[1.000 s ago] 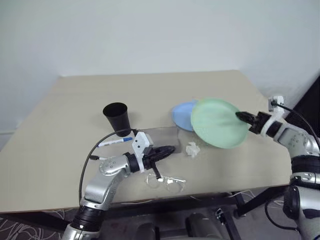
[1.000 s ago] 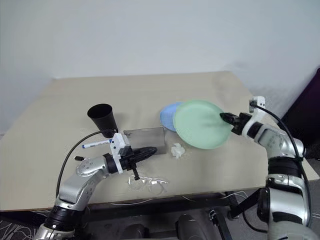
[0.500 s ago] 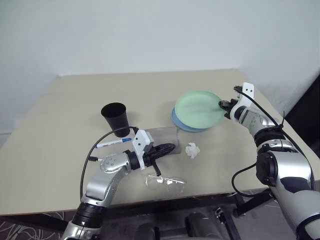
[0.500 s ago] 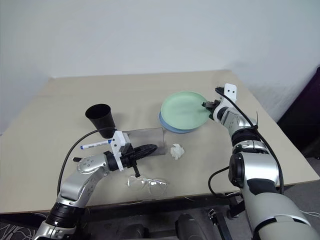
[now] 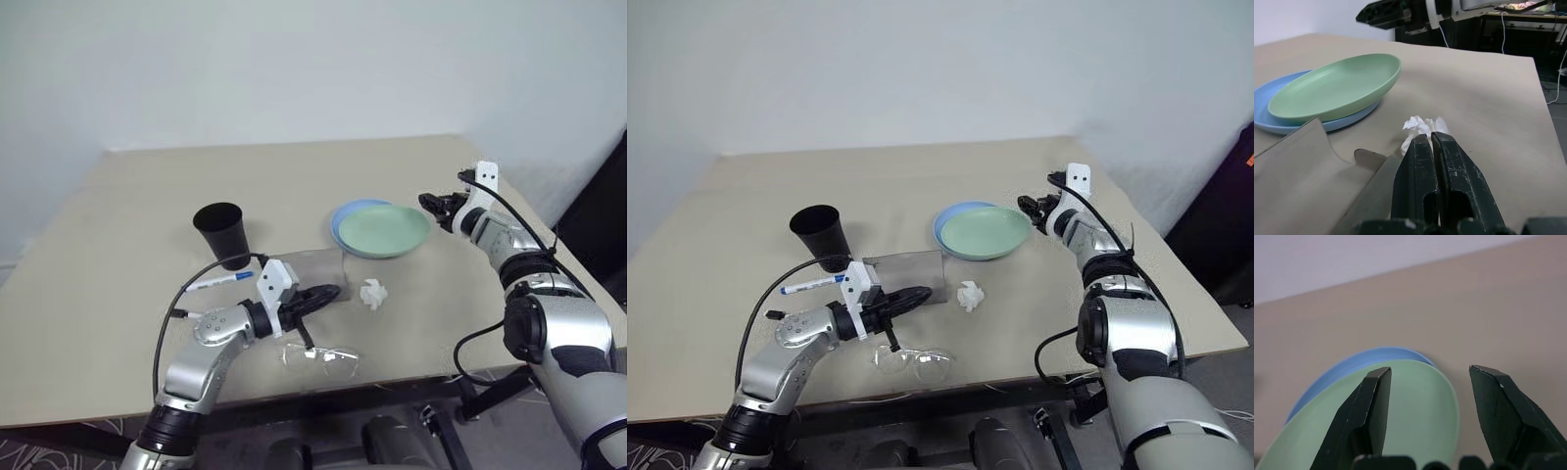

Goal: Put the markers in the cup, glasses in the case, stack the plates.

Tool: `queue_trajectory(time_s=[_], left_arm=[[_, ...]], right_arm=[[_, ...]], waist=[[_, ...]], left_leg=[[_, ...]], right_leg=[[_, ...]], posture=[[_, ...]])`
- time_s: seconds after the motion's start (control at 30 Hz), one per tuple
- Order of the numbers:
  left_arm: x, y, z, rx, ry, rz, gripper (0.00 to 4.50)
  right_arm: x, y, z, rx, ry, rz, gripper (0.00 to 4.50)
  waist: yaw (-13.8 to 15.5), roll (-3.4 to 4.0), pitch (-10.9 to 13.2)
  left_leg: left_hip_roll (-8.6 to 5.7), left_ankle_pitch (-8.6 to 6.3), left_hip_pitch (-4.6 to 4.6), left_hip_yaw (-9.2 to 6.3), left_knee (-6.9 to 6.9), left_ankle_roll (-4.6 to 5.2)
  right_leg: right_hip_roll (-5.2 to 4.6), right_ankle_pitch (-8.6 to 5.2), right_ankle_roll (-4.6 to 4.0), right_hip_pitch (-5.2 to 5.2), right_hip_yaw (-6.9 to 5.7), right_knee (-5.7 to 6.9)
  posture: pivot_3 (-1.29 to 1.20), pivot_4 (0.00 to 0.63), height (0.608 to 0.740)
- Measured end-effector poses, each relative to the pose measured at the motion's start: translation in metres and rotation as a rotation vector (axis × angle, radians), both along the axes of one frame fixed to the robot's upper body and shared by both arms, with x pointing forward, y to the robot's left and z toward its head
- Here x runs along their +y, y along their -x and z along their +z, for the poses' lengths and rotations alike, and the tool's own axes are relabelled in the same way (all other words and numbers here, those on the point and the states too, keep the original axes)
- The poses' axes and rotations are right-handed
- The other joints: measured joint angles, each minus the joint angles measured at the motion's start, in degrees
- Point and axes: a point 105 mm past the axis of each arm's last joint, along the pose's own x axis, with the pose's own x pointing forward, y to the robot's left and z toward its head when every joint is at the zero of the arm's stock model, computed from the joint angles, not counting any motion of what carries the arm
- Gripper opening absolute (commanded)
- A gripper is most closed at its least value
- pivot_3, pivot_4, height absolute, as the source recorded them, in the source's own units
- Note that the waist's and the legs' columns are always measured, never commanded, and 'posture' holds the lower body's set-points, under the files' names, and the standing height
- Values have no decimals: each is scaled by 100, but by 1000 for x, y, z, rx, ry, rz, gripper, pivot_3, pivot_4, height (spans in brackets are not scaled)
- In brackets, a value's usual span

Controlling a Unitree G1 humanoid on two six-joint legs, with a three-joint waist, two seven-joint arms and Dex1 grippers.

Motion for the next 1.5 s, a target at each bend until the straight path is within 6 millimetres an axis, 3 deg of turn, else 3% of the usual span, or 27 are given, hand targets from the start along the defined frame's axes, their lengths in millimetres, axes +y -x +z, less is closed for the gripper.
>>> queue_trajectory(time_s=[0.1,0.17,0.3,0.4,0.5,0.7,1.1,1.2,1.5], left_arm=[[1,-1,1,-3,-5,-1,0],[3,-3,1,-7,-11,-1,0],[9,-9,3,-18,-20,14,0],[11,-12,5,-29,-21,16,0],[14,-14,3,-27,-23,20,0],[18,-16,0,-23,-24,36,0],[18,-16,1,-27,-24,38,0],[17,-16,0,-27,-24,37,0],[15,-16,-2,-26,-35,31,0]], right_arm=[[3,10,5,-61,35,127,2748],[5,29,1,-92,95,269,2748],[19,71,-24,-41,141,502,2748],[30,98,-27,-19,151,625,3353],[44,113,-27,-23,185,700,4356],[61,131,-41,26,209,772,4438],[82,134,-77,110,255,783,4438],[82,131,-84,117,278,759,3824],[79,122,-82,96,305,736,661]], waist=[[17,-1,-1],[51,-1,-1],[38,7,-2],[35,9,-1],[45,8,-1],[47,7,0],[48,4,-1],[49,4,-1],[49,3,-1]], left_leg=[[0,0,0,-7,2,0],[0,0,-2,-13,2,0],[-1,0,0,-9,6,-1],[1,0,6,-6,10,-1],[2,1,9,-11,17,-1],[-2,0,-1,-8,23,-2],[-1,0,0,-9,20,-2],[-2,0,-1,-10,20,-2],[-1,0,0,-11,20,-2]], right_leg=[[0,0,1,3,-7,-1],[0,-2,3,4,-13,-1],[-2,-3,5,3,-11,5],[0,-3,4,4,-10,14],[3,-3,3,8,-14,15],[-3,-3,3,7,-13,7],[-2,-3,3,6,-14,8],[-3,-3,3,6,-14,7],[-2,-3,3,7,-14,8]], posture=[[0,0,740],[0,0,740],[0,0,740],[0,0,740],[0,0,740],[0,0,740],[0,0,740],[0,0,740],[0,0,740]])
